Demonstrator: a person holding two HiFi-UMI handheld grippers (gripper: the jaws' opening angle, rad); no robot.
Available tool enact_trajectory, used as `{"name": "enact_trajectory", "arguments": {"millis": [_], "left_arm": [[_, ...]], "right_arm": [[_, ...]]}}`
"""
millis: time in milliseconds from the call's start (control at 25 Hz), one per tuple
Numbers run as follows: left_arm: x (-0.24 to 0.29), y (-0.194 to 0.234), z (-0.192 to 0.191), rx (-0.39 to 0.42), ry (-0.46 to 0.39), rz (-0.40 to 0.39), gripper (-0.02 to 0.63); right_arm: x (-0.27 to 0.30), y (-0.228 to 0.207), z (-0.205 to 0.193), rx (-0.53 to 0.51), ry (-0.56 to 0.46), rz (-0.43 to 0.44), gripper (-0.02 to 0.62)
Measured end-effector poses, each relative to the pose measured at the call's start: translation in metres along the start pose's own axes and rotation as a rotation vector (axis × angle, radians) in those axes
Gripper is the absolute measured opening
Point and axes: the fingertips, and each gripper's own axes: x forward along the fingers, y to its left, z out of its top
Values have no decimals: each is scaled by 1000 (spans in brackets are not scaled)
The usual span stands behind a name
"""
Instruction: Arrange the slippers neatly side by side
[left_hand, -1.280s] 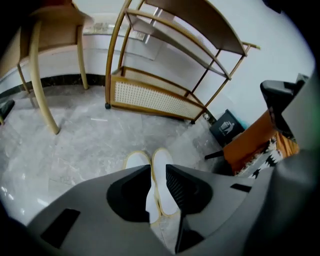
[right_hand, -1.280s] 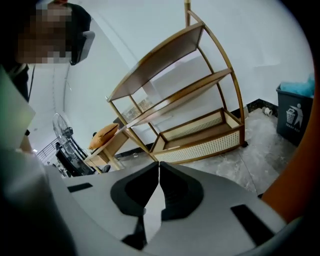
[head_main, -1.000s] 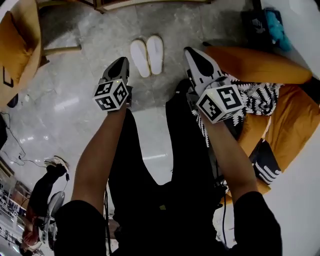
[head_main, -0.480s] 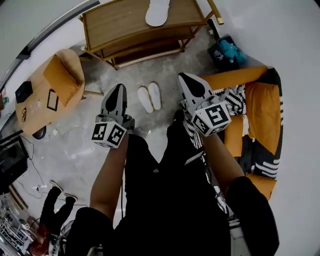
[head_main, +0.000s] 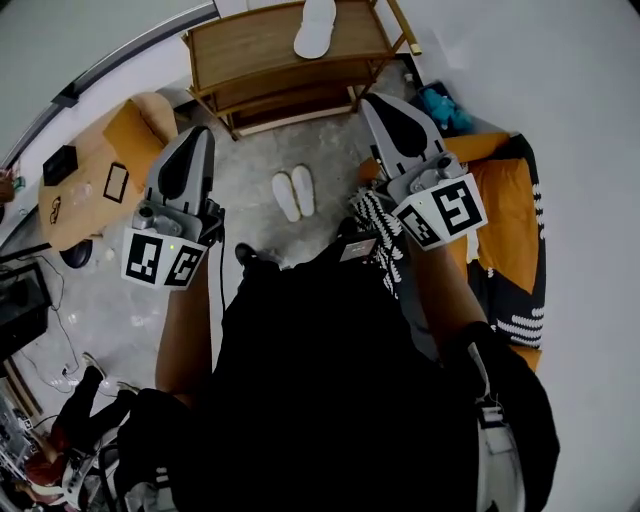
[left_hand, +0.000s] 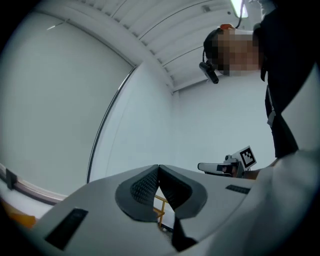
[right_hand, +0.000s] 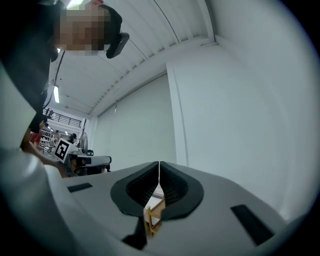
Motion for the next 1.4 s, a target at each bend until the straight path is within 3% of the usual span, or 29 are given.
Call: {"name": "enact_trajectory", "arguments": {"millis": [200,440,600,1400], "left_arm": [[-28,-13,28,139,-47,62,17],[-67,10,19,89,-37,215,17],[-80,22,15,103,-18,291,17],[-71,21,5,44,7,261,17]], "right_arm": [[-17,5,8,4,-40,-44,32],[-24,6,-3,32,-23,-93,32],[-23,8,-9,30,1,-101,32],[-35,5,-19,59,24,-125,32]]}}
